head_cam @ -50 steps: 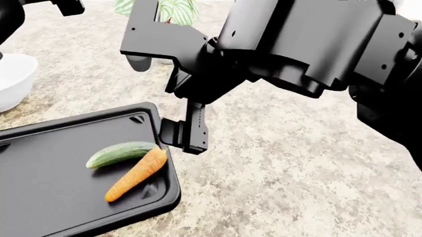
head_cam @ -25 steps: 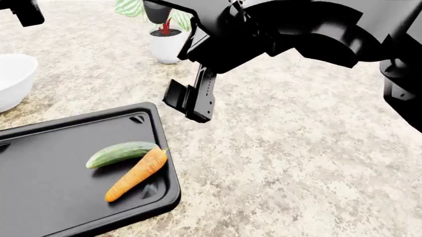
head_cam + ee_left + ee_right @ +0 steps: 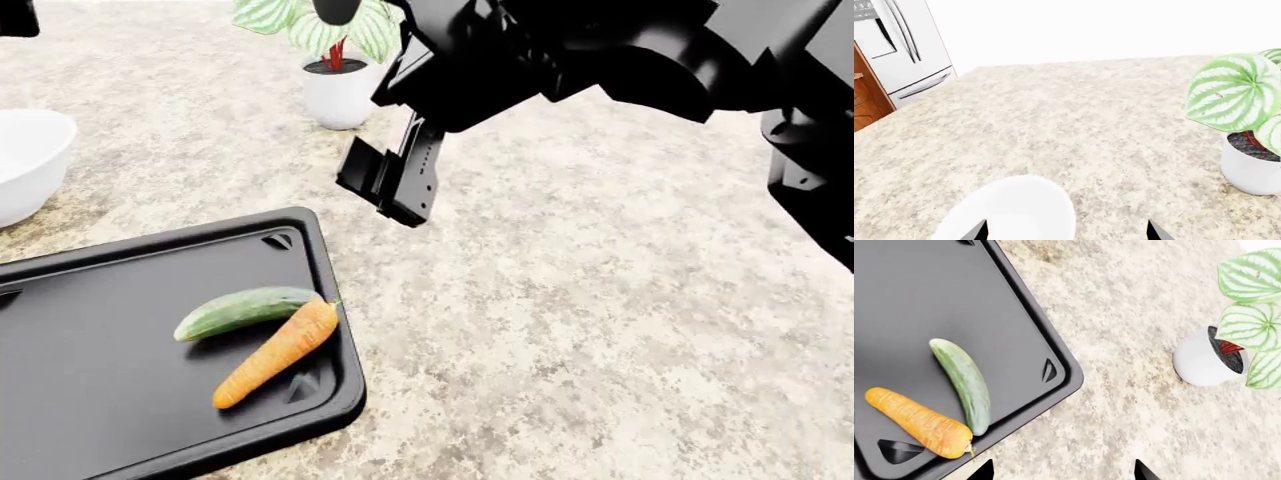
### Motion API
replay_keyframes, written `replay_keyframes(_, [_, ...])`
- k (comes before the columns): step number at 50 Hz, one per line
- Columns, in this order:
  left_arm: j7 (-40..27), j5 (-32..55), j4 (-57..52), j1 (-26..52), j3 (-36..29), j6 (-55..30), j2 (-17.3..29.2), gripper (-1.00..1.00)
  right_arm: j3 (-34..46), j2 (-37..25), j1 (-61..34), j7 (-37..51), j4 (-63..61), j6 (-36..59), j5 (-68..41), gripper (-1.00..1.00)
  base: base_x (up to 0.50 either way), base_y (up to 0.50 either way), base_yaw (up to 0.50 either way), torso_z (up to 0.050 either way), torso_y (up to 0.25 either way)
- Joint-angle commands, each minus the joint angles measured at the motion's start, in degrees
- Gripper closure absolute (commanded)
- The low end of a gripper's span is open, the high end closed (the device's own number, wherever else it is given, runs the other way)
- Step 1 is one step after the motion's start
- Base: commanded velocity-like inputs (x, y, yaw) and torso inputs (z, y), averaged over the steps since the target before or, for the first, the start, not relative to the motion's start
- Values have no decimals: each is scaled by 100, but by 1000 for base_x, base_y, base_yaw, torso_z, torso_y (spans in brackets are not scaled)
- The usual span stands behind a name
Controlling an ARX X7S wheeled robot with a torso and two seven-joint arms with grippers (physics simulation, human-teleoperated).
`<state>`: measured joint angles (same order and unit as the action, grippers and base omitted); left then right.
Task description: Place the two vegetables and bowl onto the tray for setting up a vegetable dip station.
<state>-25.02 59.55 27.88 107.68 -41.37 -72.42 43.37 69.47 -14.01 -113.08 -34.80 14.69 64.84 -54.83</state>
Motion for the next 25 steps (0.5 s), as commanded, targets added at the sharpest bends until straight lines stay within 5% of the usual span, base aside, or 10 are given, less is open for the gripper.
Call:
replay_keyframes(1, [1360, -1068, 147, 796, -1526, 3, -102, -100, 105, 85, 40, -125, 239, -153, 118, -100, 0, 0, 0, 0, 0])
replay_keyframes(7, [2274, -2217, 625, 1147, -3076, 405, -521, -100, 268, 213, 102, -410, 715, -456, 328, -100, 0, 0, 0, 0, 0])
replay_keyframes(25, [3466, -3305, 3755, 897, -4097, 2309, -2279, -100, 46, -370, 339, -15, 104, -157, -7, -100, 0, 0, 0, 0, 0])
